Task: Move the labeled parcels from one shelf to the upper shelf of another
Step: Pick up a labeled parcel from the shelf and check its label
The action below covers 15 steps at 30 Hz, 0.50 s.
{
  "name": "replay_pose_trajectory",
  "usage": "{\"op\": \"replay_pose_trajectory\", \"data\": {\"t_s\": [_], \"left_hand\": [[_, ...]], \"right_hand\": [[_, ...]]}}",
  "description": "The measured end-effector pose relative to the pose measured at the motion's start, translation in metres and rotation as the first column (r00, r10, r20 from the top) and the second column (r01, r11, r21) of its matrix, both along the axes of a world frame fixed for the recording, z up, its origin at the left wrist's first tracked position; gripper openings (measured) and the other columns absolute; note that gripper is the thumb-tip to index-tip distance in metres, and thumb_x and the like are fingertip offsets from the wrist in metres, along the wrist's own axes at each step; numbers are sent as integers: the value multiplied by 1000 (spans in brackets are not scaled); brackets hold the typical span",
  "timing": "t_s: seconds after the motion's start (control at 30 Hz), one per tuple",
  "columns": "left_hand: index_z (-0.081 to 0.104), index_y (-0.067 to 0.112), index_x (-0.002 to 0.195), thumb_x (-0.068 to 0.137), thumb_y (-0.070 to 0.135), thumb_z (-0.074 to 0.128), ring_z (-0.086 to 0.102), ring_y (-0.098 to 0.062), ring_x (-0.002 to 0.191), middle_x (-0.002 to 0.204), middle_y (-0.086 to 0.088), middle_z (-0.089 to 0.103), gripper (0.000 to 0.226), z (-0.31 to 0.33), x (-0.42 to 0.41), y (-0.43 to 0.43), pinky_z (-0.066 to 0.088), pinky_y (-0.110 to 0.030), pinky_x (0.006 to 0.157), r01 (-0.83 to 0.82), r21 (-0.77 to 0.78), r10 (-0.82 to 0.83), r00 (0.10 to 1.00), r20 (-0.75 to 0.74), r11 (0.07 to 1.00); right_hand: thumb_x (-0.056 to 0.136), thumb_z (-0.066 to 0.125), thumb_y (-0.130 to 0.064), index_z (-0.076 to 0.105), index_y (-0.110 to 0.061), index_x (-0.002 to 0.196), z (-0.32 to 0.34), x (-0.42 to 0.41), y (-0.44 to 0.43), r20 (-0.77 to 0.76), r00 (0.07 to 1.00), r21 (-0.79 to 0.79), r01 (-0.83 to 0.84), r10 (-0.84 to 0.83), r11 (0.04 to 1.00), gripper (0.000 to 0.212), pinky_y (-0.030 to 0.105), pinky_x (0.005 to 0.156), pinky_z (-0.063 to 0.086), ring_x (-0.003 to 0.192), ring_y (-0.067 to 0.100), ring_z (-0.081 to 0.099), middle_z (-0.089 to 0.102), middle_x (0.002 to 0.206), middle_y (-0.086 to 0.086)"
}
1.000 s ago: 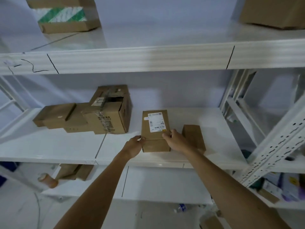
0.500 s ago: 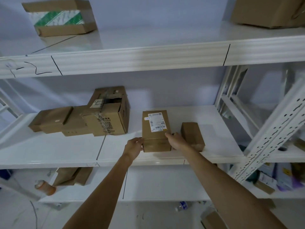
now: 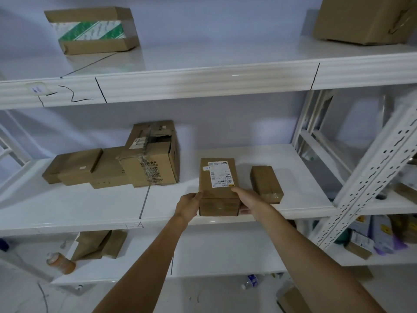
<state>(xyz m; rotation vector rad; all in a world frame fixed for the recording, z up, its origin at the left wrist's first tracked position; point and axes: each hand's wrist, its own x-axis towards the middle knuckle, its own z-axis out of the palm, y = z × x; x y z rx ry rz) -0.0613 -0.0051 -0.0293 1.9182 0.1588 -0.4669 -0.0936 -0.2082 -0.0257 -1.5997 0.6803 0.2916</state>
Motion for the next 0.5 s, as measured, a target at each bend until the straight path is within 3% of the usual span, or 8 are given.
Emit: {"op": "replay_pose_trajectory", "data": {"t_s": [0.1,0.27,0.4,0.5], "left_hand": [[73,23,100,98,50,57,70,-31,108,104,-6,76,31,5,-2,6,56,-46,97,22,-21,-21,999,42,1000],[72,19,101,99,47,59,66,-21,95,99,-4,73,31,13,-3,23,54,-40,92,18,-124,-8,997,81,992],[72,16,110,102,42,57,67,-19,95,100,-4,74,31,18,-5,41,54,-34,86,9,-214,20,990,136,977],[71,11,119,103,35,57,67,-19,96,99,-1,72,31,24,-6,53,55,-36,87,15,-242,36,978,204,970]], "right_hand": [[96,64,-41,67,-19,103,4,-9,5,-14,998,87,66,-65,994,23,29,67,54,86,18,68,73,98,4],[92,71,-44,68,-17,107,6,-19,19,66,989,153,123,-134,981,31,31,81,54,91,17,70,75,96,2],[95,67,-44,69,-28,109,12,-24,35,166,976,214,105,-143,971,21,40,107,46,108,19,68,75,109,-4],[95,67,-37,67,-29,111,14,-27,46,234,952,293,122,-195,948,17,43,113,42,118,22,65,74,117,-2]]}}
